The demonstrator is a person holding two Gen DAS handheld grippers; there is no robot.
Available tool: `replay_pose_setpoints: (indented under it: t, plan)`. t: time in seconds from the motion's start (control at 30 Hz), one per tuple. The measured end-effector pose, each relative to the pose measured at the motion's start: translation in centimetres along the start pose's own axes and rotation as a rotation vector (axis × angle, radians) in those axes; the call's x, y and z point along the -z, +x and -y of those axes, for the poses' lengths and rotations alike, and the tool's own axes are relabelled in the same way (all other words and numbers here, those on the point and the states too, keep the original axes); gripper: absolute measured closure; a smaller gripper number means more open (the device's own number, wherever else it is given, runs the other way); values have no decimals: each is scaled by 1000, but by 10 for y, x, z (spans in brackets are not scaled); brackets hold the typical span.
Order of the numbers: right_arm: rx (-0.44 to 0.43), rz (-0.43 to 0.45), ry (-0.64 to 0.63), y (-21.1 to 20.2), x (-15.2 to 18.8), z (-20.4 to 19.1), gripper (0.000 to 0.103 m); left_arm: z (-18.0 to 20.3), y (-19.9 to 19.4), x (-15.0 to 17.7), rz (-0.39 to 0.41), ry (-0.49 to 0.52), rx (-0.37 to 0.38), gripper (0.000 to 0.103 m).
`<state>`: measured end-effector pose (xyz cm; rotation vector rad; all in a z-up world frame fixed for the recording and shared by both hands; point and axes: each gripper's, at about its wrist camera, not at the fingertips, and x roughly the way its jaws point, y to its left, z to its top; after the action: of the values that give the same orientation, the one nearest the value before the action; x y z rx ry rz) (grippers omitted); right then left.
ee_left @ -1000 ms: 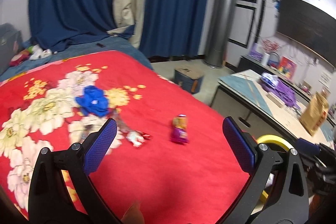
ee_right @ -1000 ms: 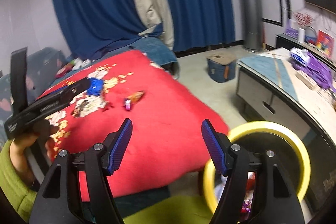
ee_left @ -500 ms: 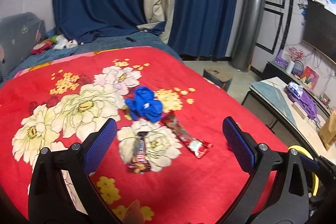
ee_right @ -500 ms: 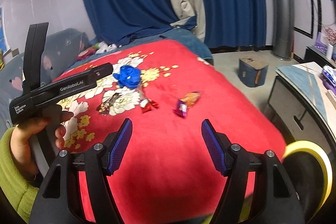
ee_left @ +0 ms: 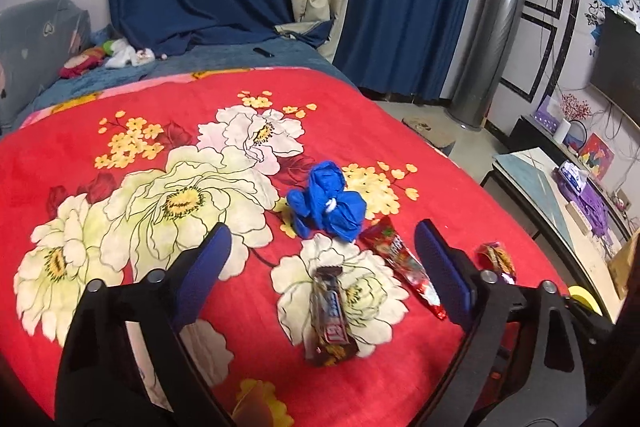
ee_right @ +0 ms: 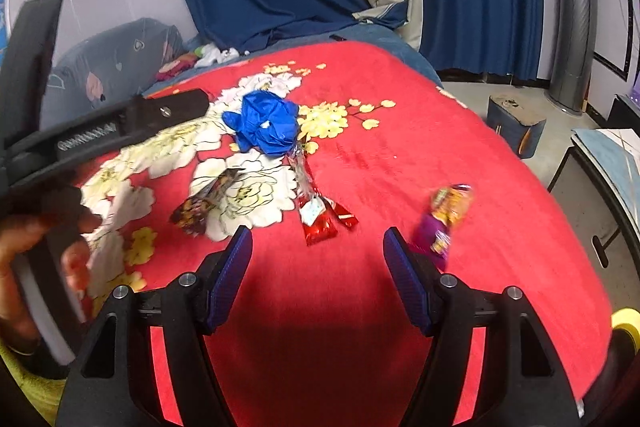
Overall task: Collect trash
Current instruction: 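Move both tools back over the blue bag and candy wrappers on the bed, then grasp the blue plastic bag with the left tool while the right tool grasps the red snack bag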
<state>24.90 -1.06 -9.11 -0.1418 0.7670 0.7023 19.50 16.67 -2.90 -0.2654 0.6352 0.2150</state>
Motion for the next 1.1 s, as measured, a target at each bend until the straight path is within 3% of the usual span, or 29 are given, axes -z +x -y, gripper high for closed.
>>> replay_pose_setpoints:
  t: [0.1, 0.3, 0.37, 0.43, 0.53, 0.63, 0.77, 0.8, 1.1]
  plan:
    - [6, -26, -4, 16, -4, -1, 42, -5, 14, -6, -33, 9, 16, 29]
    - [13, -112, 13, 49, -8, 4, 53, -15, 48, -19, -111, 11, 20, 32]
    - [12, -115, 23, 51, -8, 6, 64, -21, 59, -22, -135, -18, 25, 32]
    - [0, -111, 31, 49, -6, 8, 86, -27, 69, -23, -161, -59, 32, 32]
    - [-16, -100, 39, 43, -2, 12, 97, -31, 82, -23, -190, -118, 65, 33]
    - [-32, -82, 44, 34, 7, 13, 101, -31, 91, -22, -206, -131, 73, 43]
    - [-49, -59, 43, 21, 23, 9, 101, -30, 99, -18, -234, -147, 83, 88]
    - [-54, -54, 44, 18, 26, 8, 101, -30, 99, -17, -232, -153, 94, 94]
    - [-93, -19, 46, -17, 52, -4, 101, -15, 54, -15, -120, -160, 173, 99]
